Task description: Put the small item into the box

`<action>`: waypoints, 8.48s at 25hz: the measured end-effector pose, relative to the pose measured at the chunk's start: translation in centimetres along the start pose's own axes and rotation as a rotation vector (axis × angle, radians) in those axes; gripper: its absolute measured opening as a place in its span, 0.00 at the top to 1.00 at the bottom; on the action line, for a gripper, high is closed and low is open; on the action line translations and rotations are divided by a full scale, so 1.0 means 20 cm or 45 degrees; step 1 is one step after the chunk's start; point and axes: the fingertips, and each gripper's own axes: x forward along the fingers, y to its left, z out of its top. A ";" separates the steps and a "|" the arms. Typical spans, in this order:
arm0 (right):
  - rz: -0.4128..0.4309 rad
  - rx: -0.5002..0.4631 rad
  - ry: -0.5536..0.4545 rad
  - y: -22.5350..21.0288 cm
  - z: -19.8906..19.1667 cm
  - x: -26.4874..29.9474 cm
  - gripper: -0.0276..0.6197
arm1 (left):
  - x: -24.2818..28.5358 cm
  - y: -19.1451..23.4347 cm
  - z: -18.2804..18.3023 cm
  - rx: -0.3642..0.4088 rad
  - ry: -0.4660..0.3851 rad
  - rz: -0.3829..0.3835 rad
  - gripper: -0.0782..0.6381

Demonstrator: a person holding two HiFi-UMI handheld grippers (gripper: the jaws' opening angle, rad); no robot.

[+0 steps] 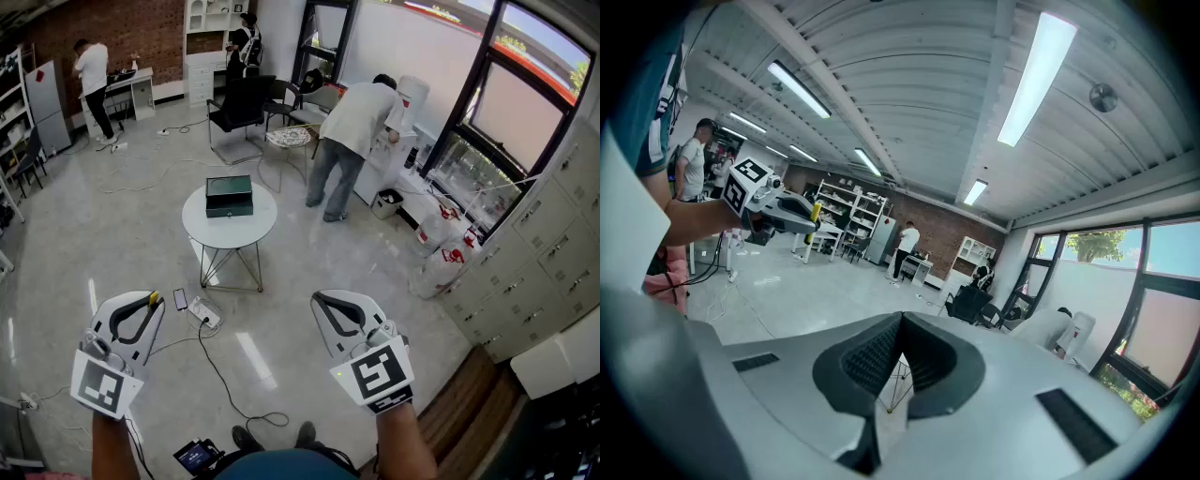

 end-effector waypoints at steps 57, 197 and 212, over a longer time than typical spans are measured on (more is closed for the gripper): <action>0.290 0.038 -0.198 -1.05 -0.12 1.36 0.90 | 1.22 0.53 -0.22 0.080 0.237 0.177 0.83; 0.446 0.409 0.395 -1.76 -2.10 5.34 0.90 | 4.73 1.79 -4.00 -0.511 0.854 -0.489 0.82; 0.431 0.383 0.367 -1.81 -1.99 5.27 0.90 | 4.69 1.79 -3.90 -0.464 0.887 -0.497 0.76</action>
